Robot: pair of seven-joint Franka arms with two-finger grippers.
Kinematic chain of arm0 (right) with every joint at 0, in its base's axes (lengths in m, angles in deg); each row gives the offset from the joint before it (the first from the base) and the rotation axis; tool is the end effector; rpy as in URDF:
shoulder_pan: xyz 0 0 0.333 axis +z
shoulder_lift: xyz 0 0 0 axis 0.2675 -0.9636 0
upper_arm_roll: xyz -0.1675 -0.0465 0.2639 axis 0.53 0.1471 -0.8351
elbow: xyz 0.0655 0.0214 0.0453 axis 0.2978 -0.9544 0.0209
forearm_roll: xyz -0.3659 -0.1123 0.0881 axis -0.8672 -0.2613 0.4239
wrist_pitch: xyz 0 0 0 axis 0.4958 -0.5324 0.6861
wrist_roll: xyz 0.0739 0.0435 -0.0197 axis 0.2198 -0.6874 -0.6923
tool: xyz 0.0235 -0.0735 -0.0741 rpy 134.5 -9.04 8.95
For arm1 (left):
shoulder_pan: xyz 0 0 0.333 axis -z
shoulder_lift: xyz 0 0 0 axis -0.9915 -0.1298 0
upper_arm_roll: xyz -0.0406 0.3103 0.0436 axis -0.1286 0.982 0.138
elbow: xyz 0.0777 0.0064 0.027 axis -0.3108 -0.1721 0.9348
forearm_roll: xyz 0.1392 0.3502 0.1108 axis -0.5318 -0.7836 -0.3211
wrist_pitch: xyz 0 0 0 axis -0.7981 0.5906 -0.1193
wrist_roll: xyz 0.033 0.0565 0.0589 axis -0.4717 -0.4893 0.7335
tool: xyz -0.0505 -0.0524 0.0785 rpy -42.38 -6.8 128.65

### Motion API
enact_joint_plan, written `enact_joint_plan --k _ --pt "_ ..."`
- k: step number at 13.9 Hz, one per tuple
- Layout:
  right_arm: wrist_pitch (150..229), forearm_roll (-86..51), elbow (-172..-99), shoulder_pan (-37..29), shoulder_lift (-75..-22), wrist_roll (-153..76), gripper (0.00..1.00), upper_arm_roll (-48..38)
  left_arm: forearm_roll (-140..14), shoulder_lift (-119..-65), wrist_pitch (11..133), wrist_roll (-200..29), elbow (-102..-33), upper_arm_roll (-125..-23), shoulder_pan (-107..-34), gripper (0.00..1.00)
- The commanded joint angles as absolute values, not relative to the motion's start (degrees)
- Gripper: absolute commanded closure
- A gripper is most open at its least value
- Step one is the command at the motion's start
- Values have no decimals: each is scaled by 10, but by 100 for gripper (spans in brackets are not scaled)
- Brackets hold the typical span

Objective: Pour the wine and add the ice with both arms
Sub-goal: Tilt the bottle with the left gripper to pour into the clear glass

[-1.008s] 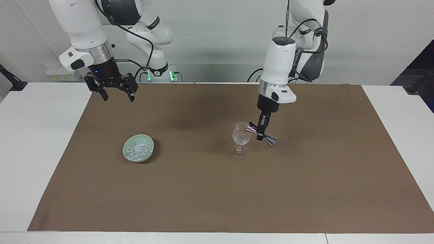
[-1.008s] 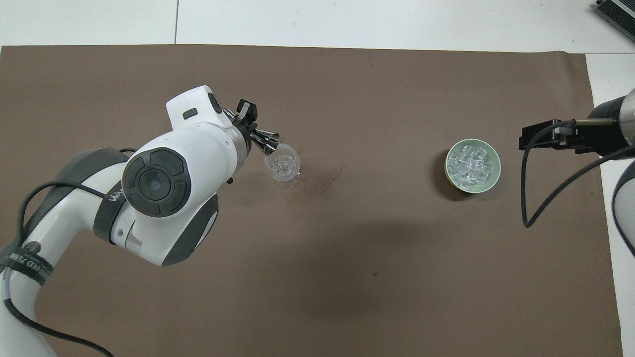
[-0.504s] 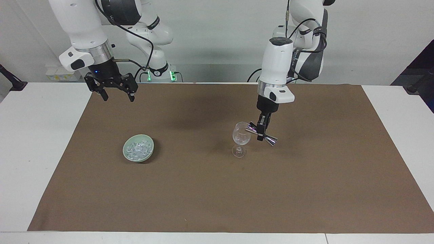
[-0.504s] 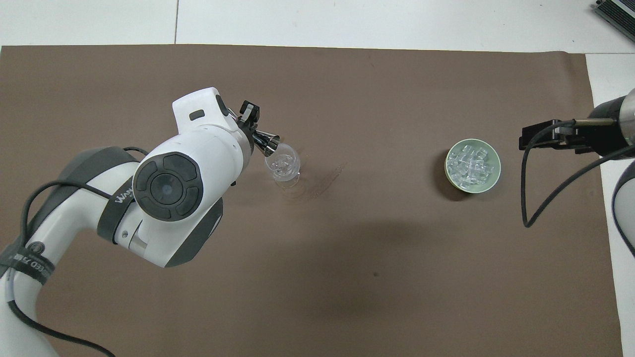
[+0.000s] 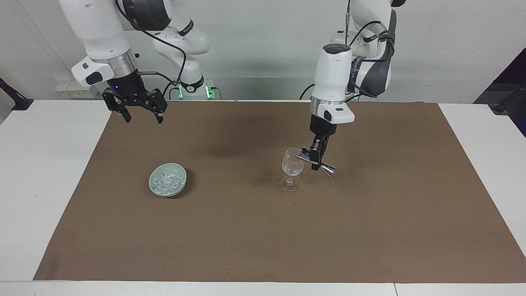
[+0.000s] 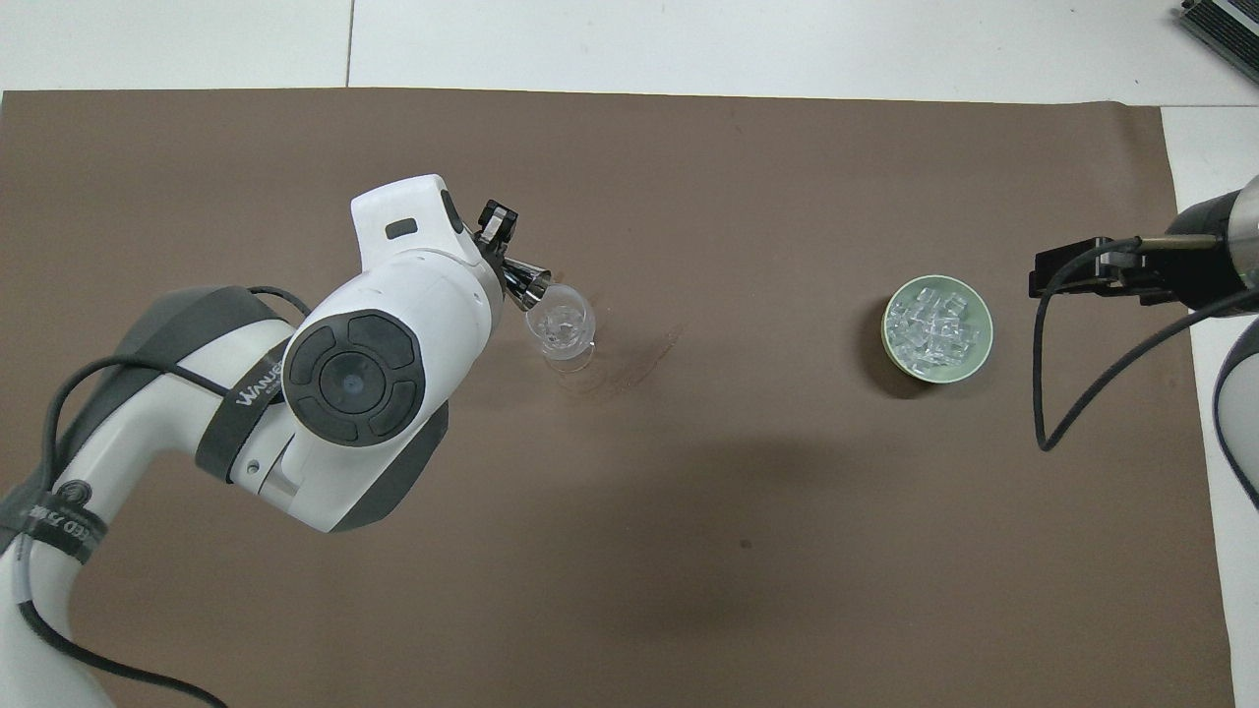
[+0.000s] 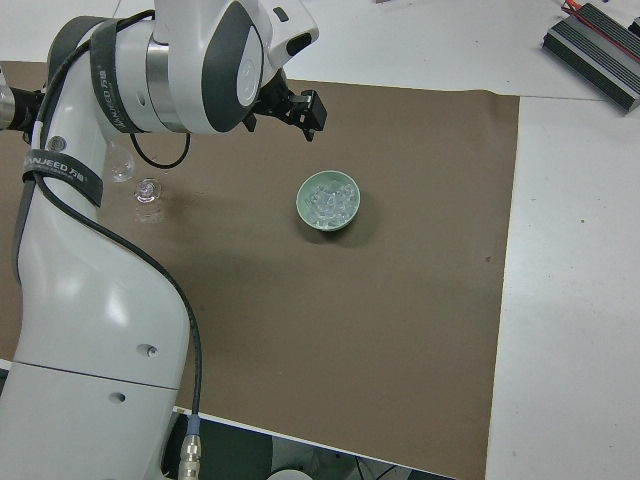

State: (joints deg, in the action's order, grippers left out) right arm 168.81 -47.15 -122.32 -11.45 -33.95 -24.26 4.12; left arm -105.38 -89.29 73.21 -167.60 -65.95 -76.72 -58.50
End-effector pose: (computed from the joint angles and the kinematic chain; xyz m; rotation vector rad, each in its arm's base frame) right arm 0.5683 0.0224 0.6231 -3.1165 0.1174 -0.1396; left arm 0.5462 -0.3125 0.4889 2.4621 1.3386 0.5657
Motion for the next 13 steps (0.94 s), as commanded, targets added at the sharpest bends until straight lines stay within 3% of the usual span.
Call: enact_joint_plan --k 1,13 --pt "1688 -468 -1230 -119 -334 -236 0 38 -1070 -900 714 -1687 -638 -757 -570 100" --pt "1688 -468 -1230 -119 -334 -236 0 38 -1144 -900 715 -1684 -638 -757 -563 100"
